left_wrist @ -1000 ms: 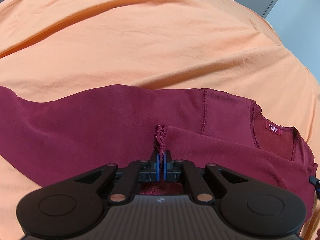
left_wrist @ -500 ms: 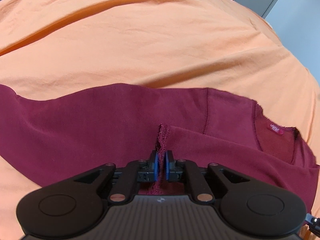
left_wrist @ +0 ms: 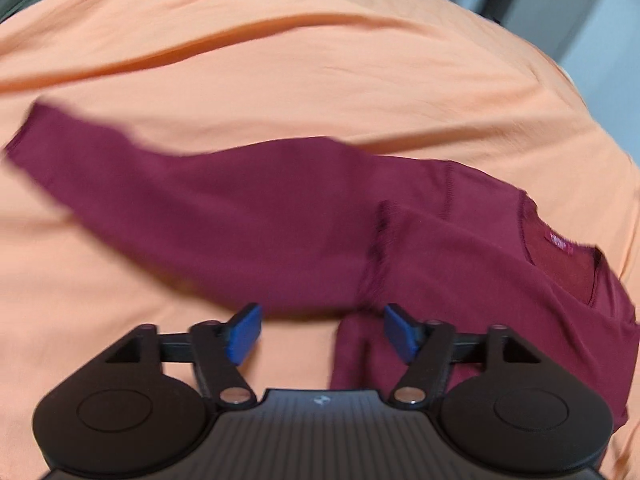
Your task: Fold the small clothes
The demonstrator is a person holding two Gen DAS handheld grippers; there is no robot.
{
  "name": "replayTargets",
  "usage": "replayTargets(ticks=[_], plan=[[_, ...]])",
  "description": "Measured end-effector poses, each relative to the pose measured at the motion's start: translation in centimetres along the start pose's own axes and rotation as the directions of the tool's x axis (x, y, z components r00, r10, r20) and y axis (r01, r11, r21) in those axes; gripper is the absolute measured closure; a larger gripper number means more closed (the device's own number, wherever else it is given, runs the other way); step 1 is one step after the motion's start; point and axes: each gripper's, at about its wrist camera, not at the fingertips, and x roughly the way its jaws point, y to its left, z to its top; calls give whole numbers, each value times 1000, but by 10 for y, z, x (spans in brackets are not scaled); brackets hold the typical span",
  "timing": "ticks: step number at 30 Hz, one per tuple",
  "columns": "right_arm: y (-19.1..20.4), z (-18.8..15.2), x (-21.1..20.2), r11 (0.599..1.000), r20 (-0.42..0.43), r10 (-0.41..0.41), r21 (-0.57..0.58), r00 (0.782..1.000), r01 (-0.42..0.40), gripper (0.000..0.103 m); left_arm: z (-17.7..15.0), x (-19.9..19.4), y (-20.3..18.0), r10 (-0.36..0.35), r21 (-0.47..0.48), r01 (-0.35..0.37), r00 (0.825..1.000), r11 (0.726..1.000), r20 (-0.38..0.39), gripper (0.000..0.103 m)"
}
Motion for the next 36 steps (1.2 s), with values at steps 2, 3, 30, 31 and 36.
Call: replayTargets(ticks=[2,3,30,31,36], plan=[[12,1,-1,999,-32,35,-23,999,-36,14,-8,-16,23,1,-73,-1,1000,997,12,27],[19,1,-1,998,-48,48,-33,998,-50,14,-12,-25,37,2,-115,1,1000,993,25,27],[274,11,113,984,-114,99,-134,988,-114,15,99,42,275,152,-447,-25,956,894,250,89],[274,11,112,985,-111,98,-132,989,-112,15,100,39,274,145,-442,-17,955,897,258,94],[263,11,116,988,-105,110,-99,988,-121,15,105,10,241,111,-321,2,937,947,332,96]])
